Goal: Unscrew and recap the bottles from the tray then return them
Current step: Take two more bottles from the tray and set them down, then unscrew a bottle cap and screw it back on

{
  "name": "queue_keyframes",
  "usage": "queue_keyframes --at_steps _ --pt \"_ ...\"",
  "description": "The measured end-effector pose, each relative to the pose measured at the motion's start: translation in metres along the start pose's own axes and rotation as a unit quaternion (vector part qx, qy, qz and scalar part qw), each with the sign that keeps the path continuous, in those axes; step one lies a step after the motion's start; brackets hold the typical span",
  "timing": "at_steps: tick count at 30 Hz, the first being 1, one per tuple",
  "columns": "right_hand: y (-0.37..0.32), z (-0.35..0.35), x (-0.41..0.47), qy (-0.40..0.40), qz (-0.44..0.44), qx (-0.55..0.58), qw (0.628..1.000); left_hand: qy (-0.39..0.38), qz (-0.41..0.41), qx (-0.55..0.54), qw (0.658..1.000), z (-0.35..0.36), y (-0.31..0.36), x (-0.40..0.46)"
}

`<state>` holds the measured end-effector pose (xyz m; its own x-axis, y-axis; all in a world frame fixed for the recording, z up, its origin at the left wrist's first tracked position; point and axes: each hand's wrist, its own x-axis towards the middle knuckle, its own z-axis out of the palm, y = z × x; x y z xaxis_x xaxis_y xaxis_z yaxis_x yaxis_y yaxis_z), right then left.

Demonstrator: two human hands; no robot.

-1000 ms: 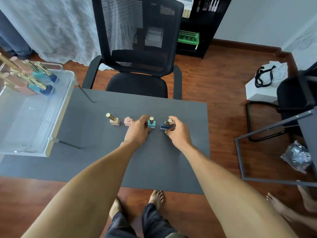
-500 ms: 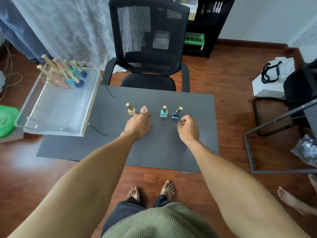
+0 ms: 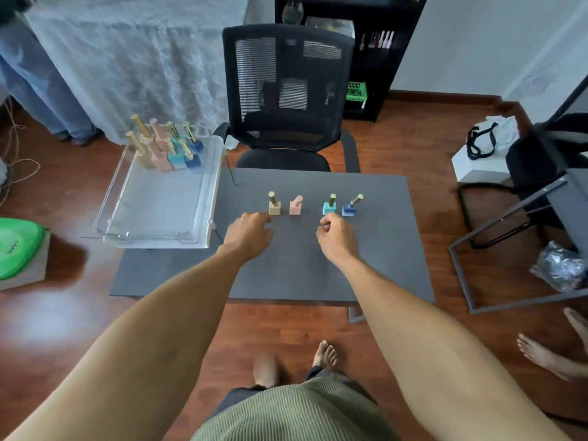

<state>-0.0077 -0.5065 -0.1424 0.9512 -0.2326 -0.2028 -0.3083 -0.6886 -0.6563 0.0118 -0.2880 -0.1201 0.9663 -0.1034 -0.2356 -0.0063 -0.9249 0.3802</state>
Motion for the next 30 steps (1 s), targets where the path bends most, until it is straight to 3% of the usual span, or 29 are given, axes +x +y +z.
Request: queue_keyframes --at_steps 17,22,30 --pt "-0.031 0.035 0.018 -0.062 -0.041 -0.021 0.997 -0.01 0.009 -0.042 0.999 0.005 -0.023 0.007" --pt "-0.038 0.051 0.032 -0.086 -0.072 -0.011 0.994 -0.006 0.028 0.021 0.999 0.026 -0.029 0.012" --pt "-0.041 0.078 0.054 -0.118 -0.086 -0.041 0.988 -0.033 0.028 0.036 0.998 0.062 -0.045 0.012"
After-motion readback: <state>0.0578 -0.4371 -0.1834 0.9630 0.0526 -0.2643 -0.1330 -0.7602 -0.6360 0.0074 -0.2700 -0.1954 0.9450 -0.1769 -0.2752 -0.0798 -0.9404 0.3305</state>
